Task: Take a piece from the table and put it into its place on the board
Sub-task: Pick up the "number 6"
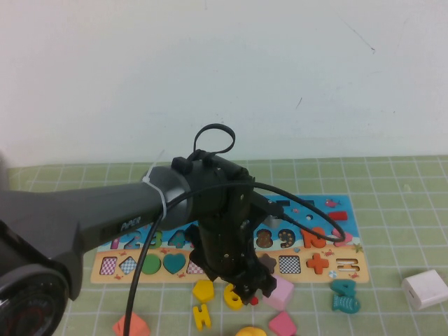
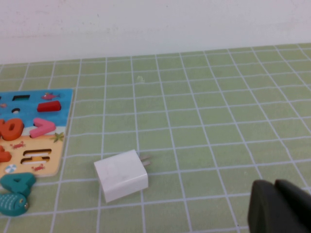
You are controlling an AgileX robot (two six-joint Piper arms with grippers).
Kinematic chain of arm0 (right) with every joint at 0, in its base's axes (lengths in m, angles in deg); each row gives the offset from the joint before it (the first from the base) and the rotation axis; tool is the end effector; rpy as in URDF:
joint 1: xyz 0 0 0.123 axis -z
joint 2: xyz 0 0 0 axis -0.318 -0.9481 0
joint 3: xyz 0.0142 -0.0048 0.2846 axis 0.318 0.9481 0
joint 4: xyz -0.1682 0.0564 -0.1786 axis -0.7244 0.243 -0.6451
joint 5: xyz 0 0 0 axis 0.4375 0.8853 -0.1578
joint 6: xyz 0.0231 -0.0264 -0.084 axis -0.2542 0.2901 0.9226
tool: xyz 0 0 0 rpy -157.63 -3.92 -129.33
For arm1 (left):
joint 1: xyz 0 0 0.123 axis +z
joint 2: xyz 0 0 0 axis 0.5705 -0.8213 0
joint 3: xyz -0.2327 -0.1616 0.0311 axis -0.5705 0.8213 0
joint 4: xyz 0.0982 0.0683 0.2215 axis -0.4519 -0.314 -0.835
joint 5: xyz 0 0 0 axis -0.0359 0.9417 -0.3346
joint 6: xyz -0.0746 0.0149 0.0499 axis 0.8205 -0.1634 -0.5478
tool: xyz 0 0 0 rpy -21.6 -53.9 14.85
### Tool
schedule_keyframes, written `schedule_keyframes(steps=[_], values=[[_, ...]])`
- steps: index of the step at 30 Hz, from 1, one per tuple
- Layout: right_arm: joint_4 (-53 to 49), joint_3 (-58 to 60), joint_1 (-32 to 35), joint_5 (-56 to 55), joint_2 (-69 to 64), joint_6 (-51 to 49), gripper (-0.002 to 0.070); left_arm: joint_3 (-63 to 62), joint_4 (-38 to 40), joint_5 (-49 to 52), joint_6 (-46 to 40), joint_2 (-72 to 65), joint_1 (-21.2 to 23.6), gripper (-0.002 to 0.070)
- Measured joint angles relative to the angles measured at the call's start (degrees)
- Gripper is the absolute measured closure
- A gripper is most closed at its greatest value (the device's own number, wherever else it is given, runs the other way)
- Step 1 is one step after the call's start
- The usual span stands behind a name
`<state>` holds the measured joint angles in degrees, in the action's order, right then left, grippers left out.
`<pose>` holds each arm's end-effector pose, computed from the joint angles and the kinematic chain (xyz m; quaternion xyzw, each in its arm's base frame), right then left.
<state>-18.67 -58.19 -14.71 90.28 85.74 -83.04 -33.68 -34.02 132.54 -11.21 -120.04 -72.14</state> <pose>0.0529 -0.0073 0.1740 0.0433 0.7971 -0.0330 0.6013 0.3257 -0.2537 0.1578 0.3248 0.9416 -0.0490 0.0740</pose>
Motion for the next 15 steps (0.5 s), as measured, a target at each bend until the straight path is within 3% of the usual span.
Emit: schedule_keyframes(steps=[15], values=[[0.00,0.00,0.00,0.00,0.00,0.00,0.0678,0.00,1.83,1.05,20.64,-0.80,0.00,0.0187]])
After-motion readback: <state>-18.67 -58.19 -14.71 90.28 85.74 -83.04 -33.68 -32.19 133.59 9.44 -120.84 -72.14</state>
